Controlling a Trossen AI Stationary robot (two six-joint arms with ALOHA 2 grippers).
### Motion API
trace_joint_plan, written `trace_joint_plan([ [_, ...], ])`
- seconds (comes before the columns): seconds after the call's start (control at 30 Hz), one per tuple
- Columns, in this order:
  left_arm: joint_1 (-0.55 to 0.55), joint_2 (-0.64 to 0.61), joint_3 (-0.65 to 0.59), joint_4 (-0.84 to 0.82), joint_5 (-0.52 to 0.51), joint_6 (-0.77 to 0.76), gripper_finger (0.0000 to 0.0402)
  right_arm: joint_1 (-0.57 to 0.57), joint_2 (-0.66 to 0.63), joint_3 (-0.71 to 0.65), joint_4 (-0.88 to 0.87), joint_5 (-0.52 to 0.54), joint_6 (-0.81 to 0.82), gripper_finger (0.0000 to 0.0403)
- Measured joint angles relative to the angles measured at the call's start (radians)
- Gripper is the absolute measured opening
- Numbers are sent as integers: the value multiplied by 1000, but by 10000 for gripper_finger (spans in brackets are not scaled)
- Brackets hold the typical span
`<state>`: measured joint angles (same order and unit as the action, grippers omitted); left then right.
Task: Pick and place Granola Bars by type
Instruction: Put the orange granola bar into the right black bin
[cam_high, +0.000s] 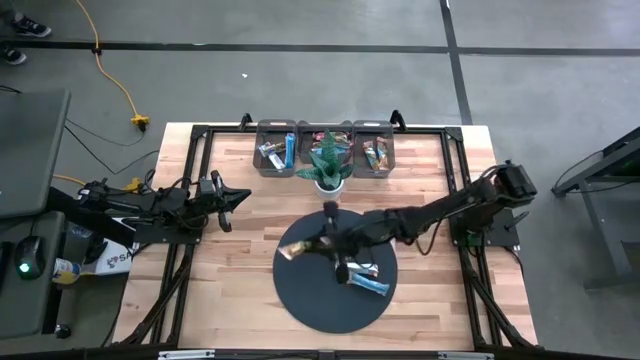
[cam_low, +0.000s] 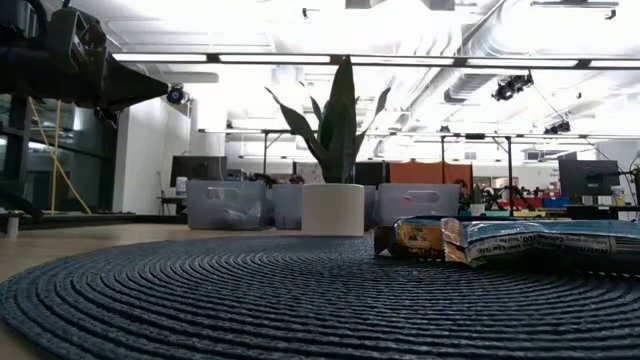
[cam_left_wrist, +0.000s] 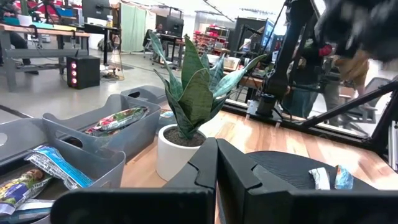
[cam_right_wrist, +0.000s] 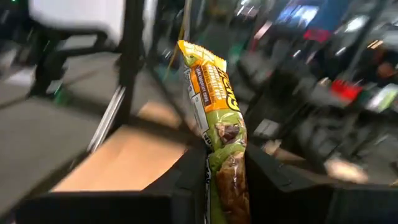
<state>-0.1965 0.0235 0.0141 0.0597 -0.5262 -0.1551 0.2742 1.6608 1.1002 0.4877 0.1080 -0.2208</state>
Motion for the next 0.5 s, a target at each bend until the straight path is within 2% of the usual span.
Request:
trace_joint_plan([
  [0.37, 0, 0, 0, 0, 0, 0, 1, -90, -71, 289, -38, 182, -32, 71],
  [0.5, 0, 0, 0, 0, 1, 0, 1, -147, -71, 393, -158, 360, -47, 71],
])
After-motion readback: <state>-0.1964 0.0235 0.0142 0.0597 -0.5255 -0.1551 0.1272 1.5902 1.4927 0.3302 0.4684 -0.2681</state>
